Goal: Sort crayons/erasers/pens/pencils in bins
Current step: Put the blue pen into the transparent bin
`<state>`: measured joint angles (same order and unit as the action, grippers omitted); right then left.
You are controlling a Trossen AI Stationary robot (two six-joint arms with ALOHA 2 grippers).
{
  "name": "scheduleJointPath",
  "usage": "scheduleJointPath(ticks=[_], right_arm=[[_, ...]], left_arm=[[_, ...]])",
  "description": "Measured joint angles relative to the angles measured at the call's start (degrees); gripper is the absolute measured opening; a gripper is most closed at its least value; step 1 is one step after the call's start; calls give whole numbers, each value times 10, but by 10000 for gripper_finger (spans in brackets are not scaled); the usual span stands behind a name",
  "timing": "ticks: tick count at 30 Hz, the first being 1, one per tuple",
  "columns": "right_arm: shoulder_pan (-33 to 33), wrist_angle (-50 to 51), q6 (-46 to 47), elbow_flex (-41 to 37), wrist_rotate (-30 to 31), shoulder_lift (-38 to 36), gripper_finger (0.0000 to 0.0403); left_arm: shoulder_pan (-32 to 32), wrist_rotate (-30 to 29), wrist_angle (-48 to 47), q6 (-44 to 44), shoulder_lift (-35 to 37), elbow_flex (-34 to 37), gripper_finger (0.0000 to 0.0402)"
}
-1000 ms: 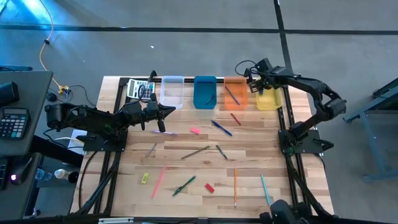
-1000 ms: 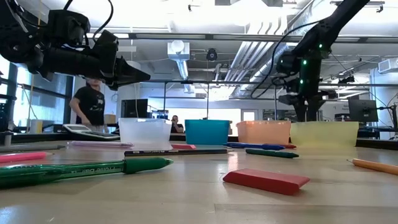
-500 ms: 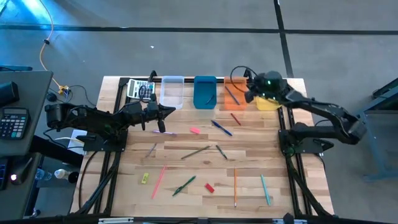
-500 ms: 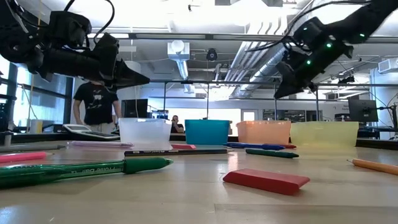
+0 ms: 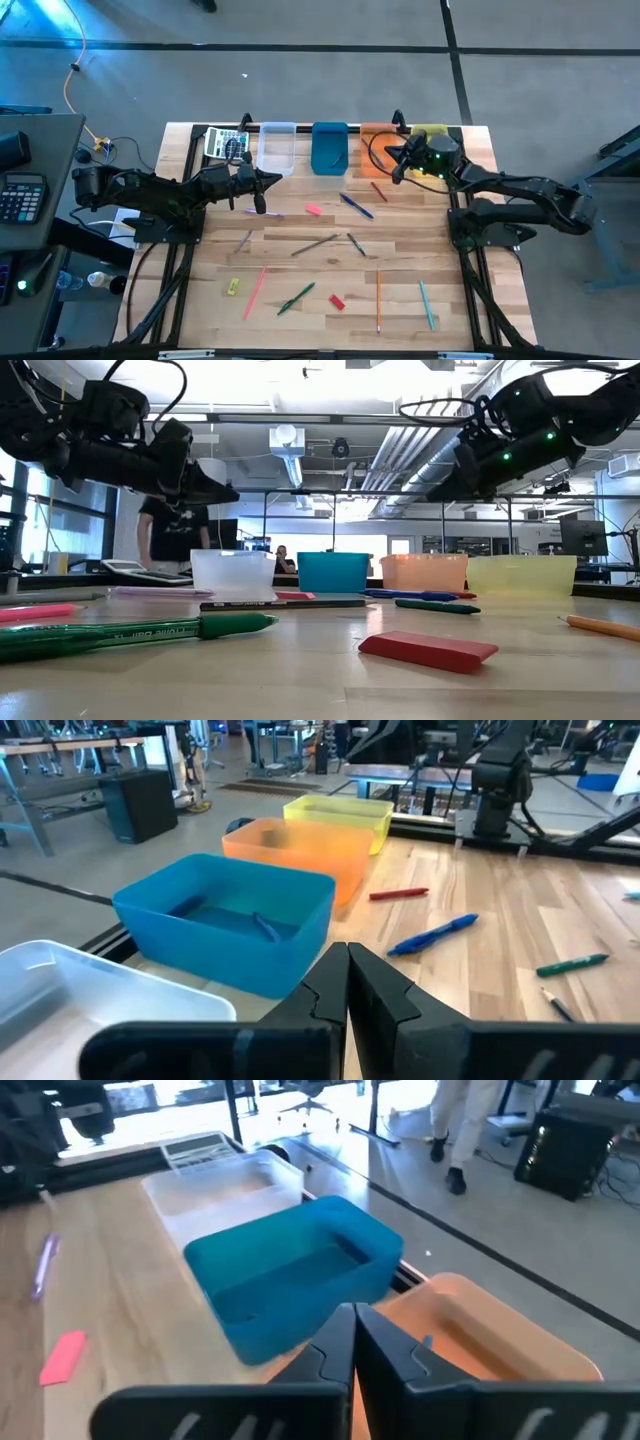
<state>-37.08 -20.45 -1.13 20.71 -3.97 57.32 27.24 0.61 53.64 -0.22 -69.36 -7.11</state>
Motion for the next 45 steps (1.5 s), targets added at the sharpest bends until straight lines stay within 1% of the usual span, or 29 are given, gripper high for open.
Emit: scheduleJointPath(ticks=[7,10,13,16,19,21,24,26,28,31,34,37,40,43,45], right_arm=[[5,-5,-4,0,0,0,0],[4,-10,-6,0,0,0,0],[-3,-7,4,0,8,0,0],[-9,23,33,0,8,0,0],[-9,33,68,0,19,0,0],[-9,35,72,0,25,0,0],[-9,31,73,0,37,0,0],[-9,30,76,0,53,0,0],[-9,30,61,0,55,0,0],[-4,29,15,0,38,0,0],[19,35,-15,0,20,0,0],[59,48,-27,0,30,1,0],[100,81,19,17,33,0,0],[154,148,45,44,34,-1,0],[190,196,77,57,67,-1,0]], left_arm=[[0,-3,-3,-22,0,0,0],[0,-27,-3,-43,0,0,0],[0,-68,-6,-48,0,0,0],[0,-78,-32,-6,0,0,0],[0,-78,-39,77,0,0,0],[0,-78,-43,119,0,0,0],[0,-81,-48,146,0,0,0],[0,-96,-48,150,-2,0,0],[1,-102,-51,143,-6,0,0],[1,-94,-49,82,-13,0,0],[1,-56,-49,16,-25,0,0],[0,-43,-59,-24,-46,-10,0],[-8,-31,-83,-6,-54,-31,0],[-32,-4,-127,-34,-55,-49,0],[-49,-11,-161,-45,-55,-62,0]])
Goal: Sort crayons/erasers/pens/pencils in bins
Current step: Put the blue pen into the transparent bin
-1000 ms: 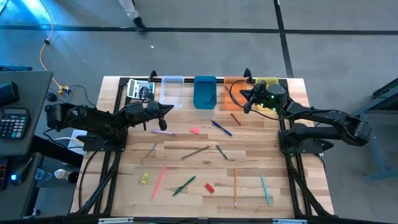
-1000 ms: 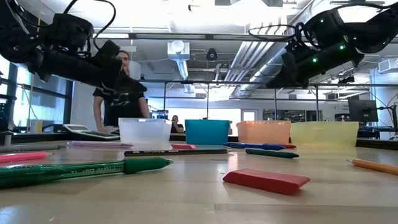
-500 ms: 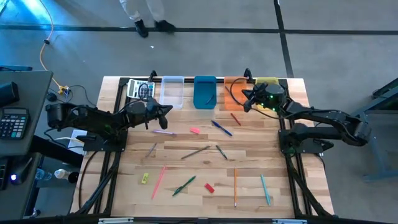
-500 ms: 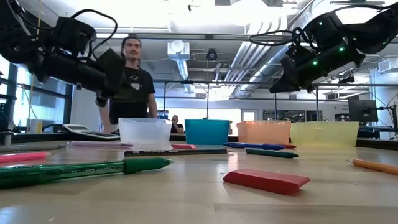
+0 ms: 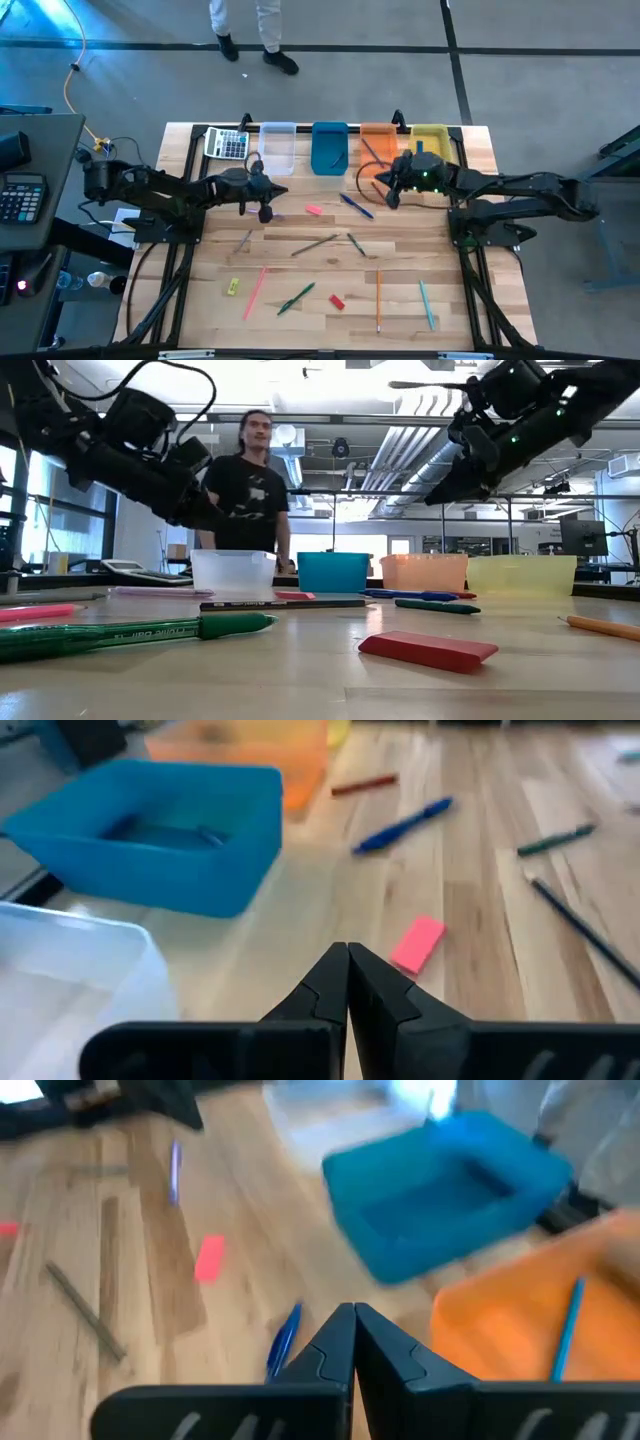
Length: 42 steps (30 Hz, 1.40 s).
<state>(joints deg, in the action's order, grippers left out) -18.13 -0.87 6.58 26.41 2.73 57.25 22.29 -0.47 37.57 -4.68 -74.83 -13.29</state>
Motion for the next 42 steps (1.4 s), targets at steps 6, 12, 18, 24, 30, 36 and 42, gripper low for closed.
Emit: scheduleJointPath(ticks=[6,12,18,24,30,36,42], right_arm=[[93,50,64,16,47,0,0],[139,29,65,16,48,2,0],[141,23,63,16,49,2,0],[109,23,39,16,50,2,0],[63,23,24,16,50,2,0],[7,18,20,16,46,2,0],[-38,15,8,16,16,2,0]], left_arm=[[-53,-7,-152,28,0,-52,0],[-79,-17,-263,47,0,-90,0],[-74,-17,-337,77,0,-114,0],[-38,-7,-356,58,0,-116,0],[28,56,-365,47,0,-116,0],[82,107,-365,21,0,-116,0],[97,131,-365,3,0,-116,0]])
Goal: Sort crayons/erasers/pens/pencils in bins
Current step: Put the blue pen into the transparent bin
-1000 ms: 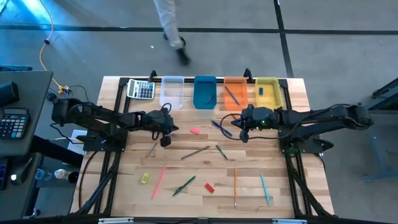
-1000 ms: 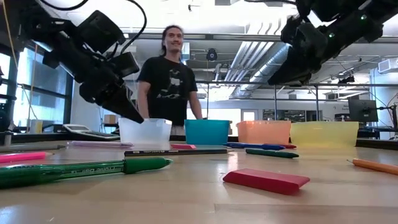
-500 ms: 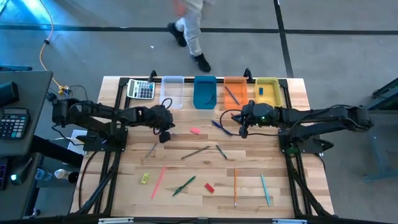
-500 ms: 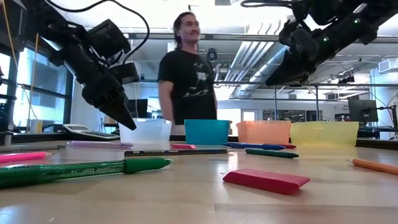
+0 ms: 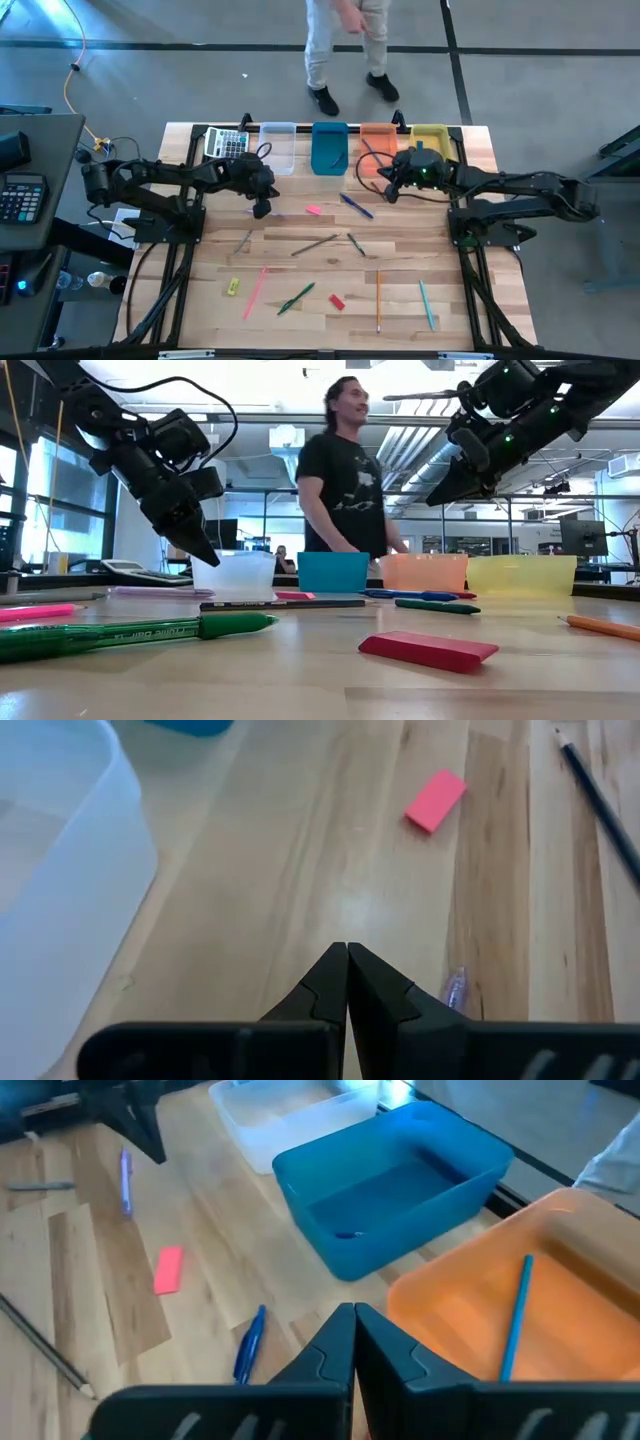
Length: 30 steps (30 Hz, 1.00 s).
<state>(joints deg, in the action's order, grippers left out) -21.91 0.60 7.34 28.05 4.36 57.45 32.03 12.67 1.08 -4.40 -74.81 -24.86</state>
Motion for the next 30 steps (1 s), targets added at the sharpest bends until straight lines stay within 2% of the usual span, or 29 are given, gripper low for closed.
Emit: scheduleJointPath(ticks=[7,14,19,24,27,30], right_arm=[[-28,18,-6,17,-27,0,0],[-1,36,-5,19,-24,7,0],[51,31,24,19,-1,32,0],[104,33,76,19,12,74,0],[127,34,121,19,14,106,3],[147,39,158,19,16,137,24]], left_arm=[[-2,11,0,26,0,0,16],[-2,-9,20,32,0,0,48],[-3,30,137,56,0,34,35],[-5,22,252,92,0,72,4],[-12,21,320,114,0,92,4],[-18,20,372,133,0,110,3]])
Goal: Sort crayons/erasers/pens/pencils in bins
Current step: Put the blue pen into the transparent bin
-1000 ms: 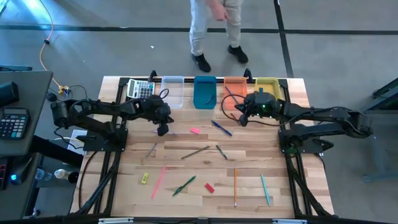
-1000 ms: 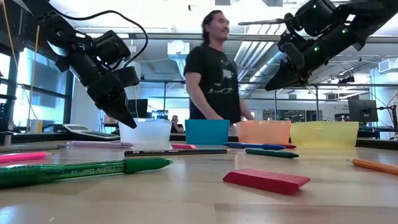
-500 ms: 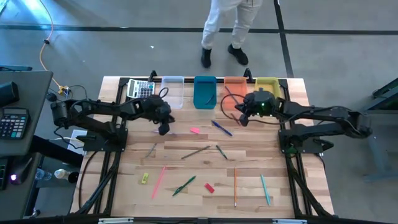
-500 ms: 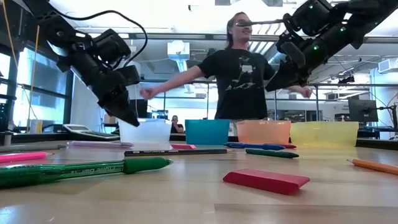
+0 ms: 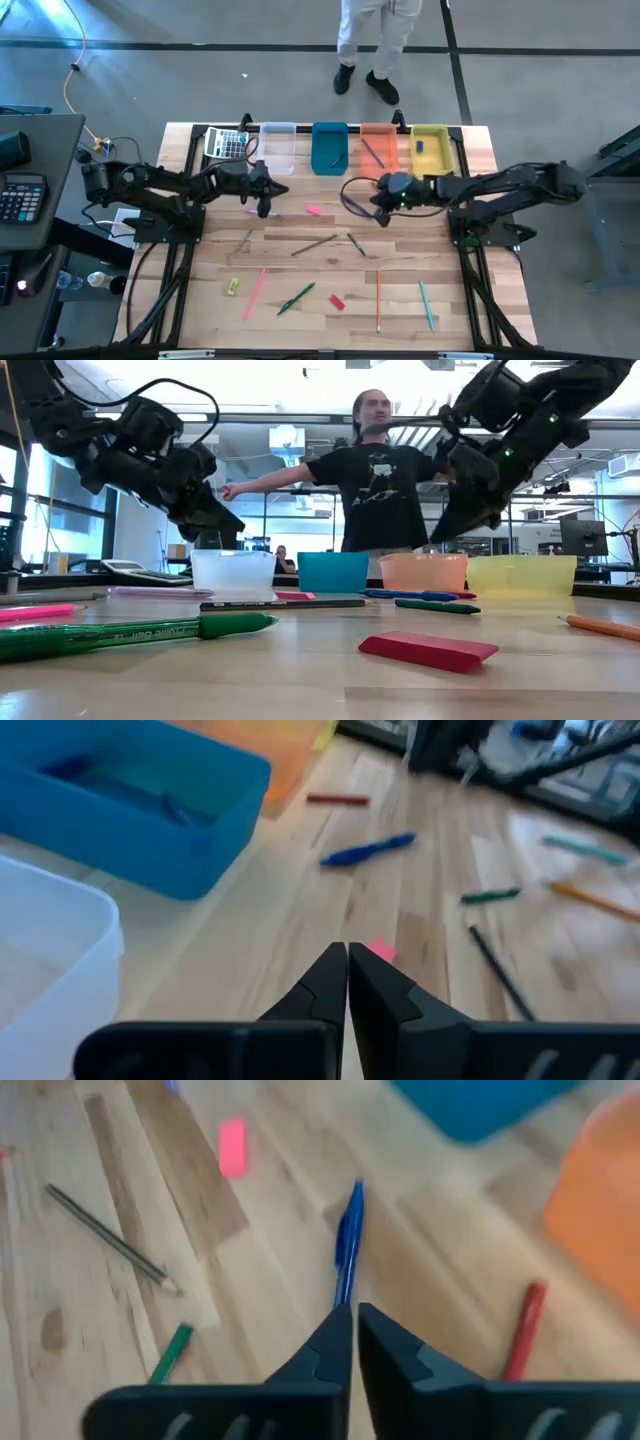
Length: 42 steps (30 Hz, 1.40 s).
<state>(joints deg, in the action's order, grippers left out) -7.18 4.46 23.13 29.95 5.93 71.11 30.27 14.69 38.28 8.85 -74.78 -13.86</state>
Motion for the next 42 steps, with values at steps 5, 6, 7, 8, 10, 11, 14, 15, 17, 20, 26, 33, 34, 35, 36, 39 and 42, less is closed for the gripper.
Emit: scheduleJointPath(ticks=[5,6,7,8,10,11,14,15,17,20,26,33,34,35,36,39,42], right_arm=[[27,0,39,0,29,49,88],[32,0,41,0,35,59,101],[36,-1,45,0,39,68,113],[40,-4,52,0,44,78,123],[45,-9,54,0,51,95,137],[48,-13,54,0,57,104,140],[54,-26,53,0,68,127,143],[54,-27,53,0,71,134,144],[55,-37,54,2,71,148,144],[55,-44,53,2,76,164,144],[55,-59,48,2,82,176,120],[54,-60,20,2,80,176,45],[54,-60,16,1,79,177,34],[53,-60,13,1,76,176,25],[53,-61,12,1,74,176,18],[52,-69,8,0,65,167,8],[53,-83,8,-2,41,145,11]], left_arm=[[-5,-15,9,15,0,2,2],[-5,-18,9,15,0,2,2],[-5,-19,9,14,0,2,3],[-5,-20,9,11,0,2,3],[-5,-21,9,5,0,2,3],[-5,-21,10,2,0,2,3],[-5,-21,10,-5,0,2,3],[-5,-21,11,-5,0,2,3],[-5,-21,10,-5,0,2,3],[-5,-21,10,-1,0,2,3],[-8,-34,12,30,0,2,3],[-21,-34,27,67,0,2,3],[-23,-34,31,76,0,2,3],[-23,-34,34,85,0,2,3],[-23,-34,38,93,0,2,3],[-22,-34,52,115,0,2,3],[-20,-34,57,155,0,-7,3]])
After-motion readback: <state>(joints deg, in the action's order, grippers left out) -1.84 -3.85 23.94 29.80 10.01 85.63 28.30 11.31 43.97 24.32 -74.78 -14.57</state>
